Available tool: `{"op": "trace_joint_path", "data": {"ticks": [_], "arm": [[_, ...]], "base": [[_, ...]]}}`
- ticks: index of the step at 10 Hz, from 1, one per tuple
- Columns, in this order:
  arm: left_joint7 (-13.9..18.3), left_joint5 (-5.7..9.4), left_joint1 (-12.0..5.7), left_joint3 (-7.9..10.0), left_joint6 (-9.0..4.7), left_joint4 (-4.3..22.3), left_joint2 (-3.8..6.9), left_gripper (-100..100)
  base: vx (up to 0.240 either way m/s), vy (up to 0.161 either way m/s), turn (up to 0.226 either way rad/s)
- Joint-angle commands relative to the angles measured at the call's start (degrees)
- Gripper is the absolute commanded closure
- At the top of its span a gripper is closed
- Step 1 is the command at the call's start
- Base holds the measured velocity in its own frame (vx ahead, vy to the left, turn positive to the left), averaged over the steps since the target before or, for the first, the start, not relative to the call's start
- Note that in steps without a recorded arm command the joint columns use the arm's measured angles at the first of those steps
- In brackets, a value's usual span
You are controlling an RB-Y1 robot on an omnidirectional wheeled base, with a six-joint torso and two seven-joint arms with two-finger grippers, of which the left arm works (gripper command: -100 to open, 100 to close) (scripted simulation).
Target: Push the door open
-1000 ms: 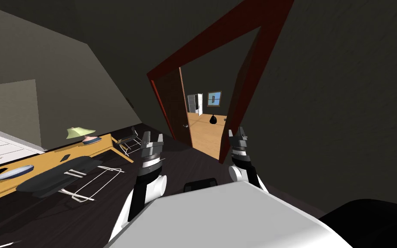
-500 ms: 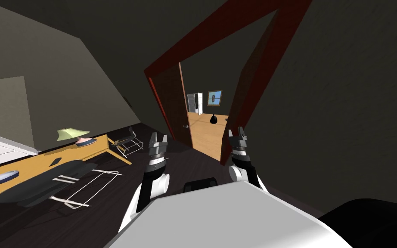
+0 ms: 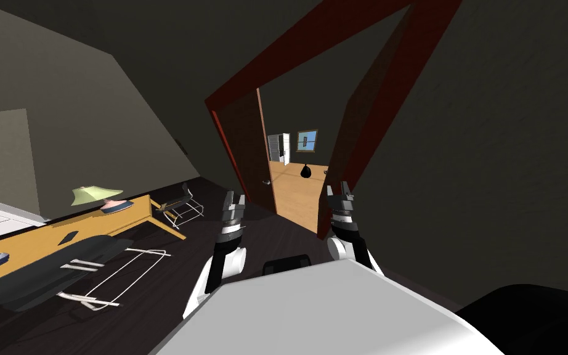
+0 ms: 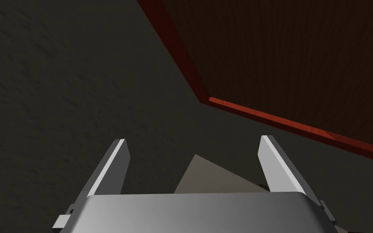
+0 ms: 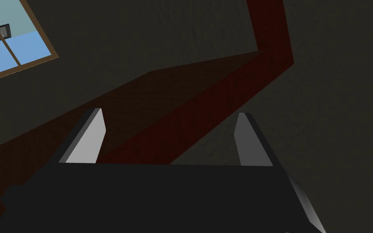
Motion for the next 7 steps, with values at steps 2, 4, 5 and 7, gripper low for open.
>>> {"op": "trace_joint_path", "data": {"ticks": [2, 4, 5, 7], "arm": [[0.1, -0.12, -1.55, -0.83, -0.88, 3.9, 0.62, -100], [0.3, -0.18, -2.78, -1.5, -1.56, 7.1, 1.13, -100], [0.3, -0.21, -3.4, -1.83, -1.9, 8.7, 1.38, -100], [0.5, -0.28, -4.71, -2.54, -2.62, 12.0, 1.85, -100]], "base": [[0.101, 0.045, -0.013], [0.105, 0.066, -0.014], [0.095, 0.069, -0.021], [0.091, 0.058, -0.016]]}}
